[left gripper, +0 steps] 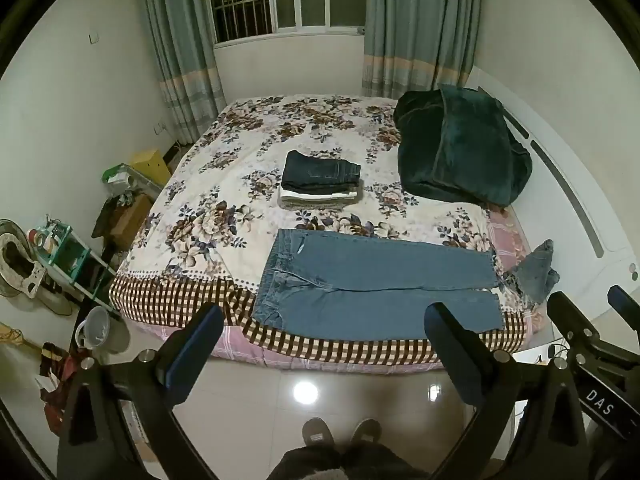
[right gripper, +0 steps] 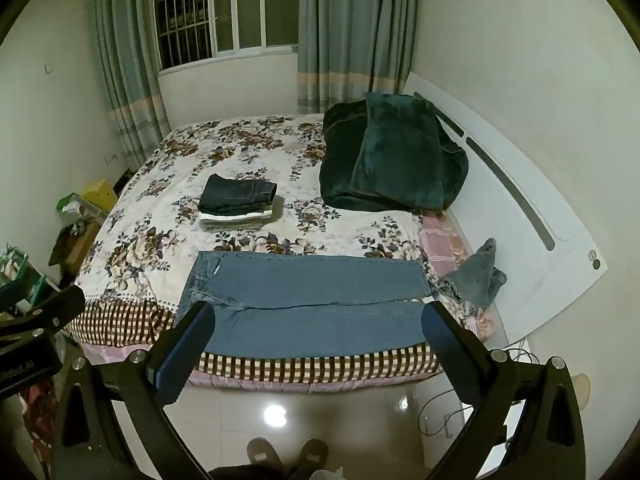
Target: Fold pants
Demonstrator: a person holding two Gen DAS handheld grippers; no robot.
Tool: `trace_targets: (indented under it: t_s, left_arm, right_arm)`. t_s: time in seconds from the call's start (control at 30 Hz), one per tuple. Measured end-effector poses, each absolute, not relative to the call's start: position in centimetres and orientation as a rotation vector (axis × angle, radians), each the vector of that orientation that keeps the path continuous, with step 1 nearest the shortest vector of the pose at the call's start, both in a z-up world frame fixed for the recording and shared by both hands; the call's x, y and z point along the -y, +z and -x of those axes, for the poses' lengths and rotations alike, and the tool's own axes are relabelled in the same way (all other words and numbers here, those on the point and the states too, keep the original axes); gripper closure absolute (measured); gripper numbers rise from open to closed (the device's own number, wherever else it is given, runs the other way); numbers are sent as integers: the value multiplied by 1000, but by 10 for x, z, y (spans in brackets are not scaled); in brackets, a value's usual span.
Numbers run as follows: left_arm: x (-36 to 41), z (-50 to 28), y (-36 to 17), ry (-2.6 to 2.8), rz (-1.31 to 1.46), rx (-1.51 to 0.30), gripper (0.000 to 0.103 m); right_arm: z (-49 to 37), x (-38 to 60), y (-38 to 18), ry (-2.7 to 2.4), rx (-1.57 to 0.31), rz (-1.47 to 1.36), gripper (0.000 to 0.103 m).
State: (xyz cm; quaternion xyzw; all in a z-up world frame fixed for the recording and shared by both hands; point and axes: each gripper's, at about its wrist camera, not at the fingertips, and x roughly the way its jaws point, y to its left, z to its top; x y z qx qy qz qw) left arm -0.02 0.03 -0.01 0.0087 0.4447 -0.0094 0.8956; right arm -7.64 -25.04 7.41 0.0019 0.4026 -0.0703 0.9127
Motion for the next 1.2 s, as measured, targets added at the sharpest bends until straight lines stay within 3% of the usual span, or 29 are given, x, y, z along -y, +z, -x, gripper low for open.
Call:
trace_targets:
  t_s: [1.2]
  left_arm:
    - [-1,0,0,-22,-28,-927,0]
  right_arm:
    - [75,252,75,-139,-836,-7,0]
